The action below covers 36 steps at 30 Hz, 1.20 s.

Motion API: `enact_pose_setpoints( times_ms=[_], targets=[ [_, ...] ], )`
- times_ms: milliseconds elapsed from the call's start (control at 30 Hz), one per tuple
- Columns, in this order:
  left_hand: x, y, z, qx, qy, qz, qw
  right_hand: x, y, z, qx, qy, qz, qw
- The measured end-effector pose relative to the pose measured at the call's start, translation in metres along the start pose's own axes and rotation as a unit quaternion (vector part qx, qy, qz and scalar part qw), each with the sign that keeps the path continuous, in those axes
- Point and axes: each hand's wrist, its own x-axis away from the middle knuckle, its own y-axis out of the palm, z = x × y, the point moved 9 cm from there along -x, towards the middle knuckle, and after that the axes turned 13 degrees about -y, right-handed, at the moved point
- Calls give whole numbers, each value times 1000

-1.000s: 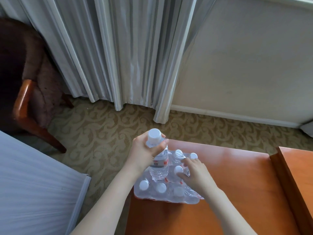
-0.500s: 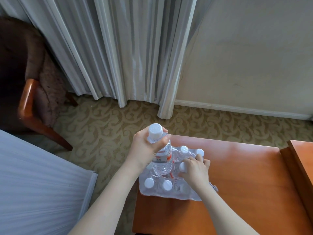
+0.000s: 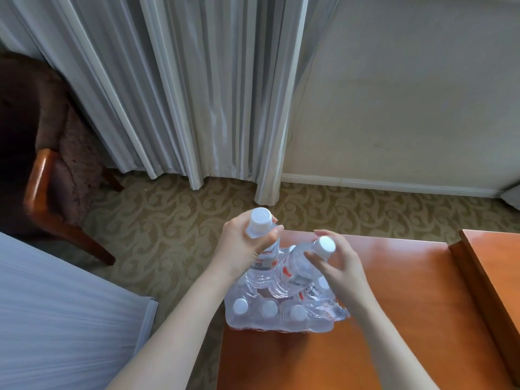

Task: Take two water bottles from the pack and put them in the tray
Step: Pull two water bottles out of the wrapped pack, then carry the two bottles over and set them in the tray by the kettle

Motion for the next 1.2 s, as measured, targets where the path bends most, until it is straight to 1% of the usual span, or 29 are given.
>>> enact_pose_setpoints(
  times_ms=[67,167,400,633,733,867,967,1100,1200],
  targets=[
    [1,1,10,-1,6,-5,1000,-8,-8,-29,-51,-23,-18,998],
    [2,1,26,-4,16,-10,1000,-18,-25,-67,-51,-67,-17,996],
    [9,13,76,-11,33,-45,998,-26,-66,-120,68,-109,-3,992],
    [14,45,138,-21,75,-84,993,-3,-138,-152,129,-119,71,982],
    [22,73,164,-36,98,-117,988,13,-175,-160,145,-114,109,977],
    [42,119,193,-29,121,-166,978,42,-225,-167,171,-103,156,967],
    [67,165,215,-30,141,-221,965,71,-267,-170,175,-87,192,962],
    [104,231,245,-13,161,-265,951,122,-327,-174,189,-78,241,949],
    [143,284,266,3,173,-300,938,166,-373,-175,206,-76,261,940]
  ],
)
